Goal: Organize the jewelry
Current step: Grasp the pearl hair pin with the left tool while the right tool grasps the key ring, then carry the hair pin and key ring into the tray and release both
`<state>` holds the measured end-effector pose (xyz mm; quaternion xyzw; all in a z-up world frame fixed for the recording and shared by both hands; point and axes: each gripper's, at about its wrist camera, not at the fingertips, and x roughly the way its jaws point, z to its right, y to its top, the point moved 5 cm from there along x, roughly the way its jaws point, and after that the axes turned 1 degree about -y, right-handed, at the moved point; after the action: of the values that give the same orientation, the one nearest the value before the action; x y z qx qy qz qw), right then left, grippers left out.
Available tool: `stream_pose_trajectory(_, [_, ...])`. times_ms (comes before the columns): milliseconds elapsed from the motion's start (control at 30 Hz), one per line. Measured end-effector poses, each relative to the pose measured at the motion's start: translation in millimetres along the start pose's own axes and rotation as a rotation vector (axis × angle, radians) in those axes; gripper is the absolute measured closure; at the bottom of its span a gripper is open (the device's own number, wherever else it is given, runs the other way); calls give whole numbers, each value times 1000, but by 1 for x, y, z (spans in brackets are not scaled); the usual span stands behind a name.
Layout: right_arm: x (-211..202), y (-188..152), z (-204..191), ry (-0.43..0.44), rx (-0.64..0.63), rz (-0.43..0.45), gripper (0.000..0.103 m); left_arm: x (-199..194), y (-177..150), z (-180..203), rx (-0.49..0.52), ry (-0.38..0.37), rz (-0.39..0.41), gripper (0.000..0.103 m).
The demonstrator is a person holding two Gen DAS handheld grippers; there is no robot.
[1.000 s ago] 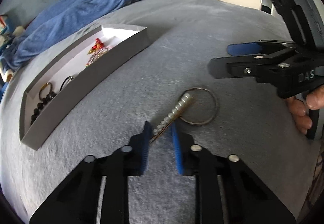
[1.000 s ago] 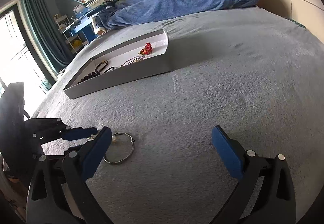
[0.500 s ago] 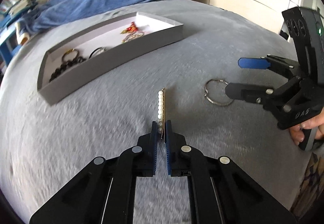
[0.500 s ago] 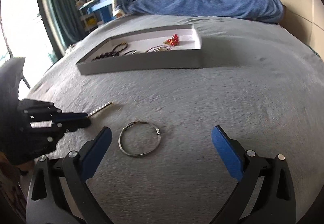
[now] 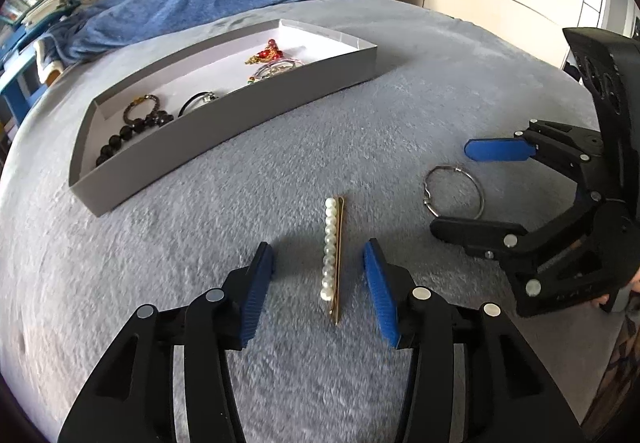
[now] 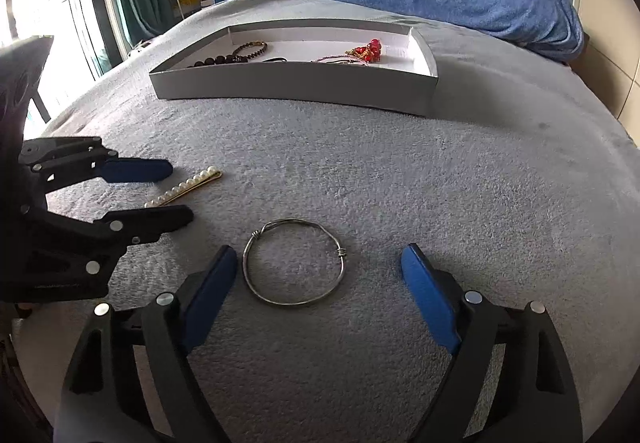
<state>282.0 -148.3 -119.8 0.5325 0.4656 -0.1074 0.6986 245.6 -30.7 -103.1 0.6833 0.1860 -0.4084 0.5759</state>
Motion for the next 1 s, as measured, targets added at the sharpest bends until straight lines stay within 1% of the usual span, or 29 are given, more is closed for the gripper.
stream_pose_trajectory(100, [1,1,-2,-10,-20,1,25,2,1,1,4,7,2,55])
stream_pose_trajectory(167, [0,0,-5,-3,-34,8,33,3,1,1,-1,4,4,58])
stream_pose_trajectory(200, [-1,0,-7,-2,-46,14,40,2,1,1,-2,4,7,61])
stream_pose_trajectory(233, [-1,0,-9,1,-56,17,46,1,1,2,0,8,11,70])
stream_pose_trajectory(300, [-3,0,-13,-2,-77,25,52,-1,0,4,4,8,19,82])
stream_pose_trajectory(333, [-4,1,-13,-4,-79,28,52,-2,0,4,7,10,22,88])
stream_pose_trajectory(400, [-5,1,-11,7,-71,35,52,-4,-1,5,3,10,27,94])
stream_pose_trajectory(600, [-16,3,-9,28,-53,88,52,-15,-2,3,-33,-5,47,95])
stream_pose_trajectory(767, [-20,7,-5,41,-23,105,52,-26,0,-4,-65,-7,77,95])
stream_pose_trajectory(1000, [-26,16,11,79,66,135,52,-39,12,-19,-94,8,119,95])
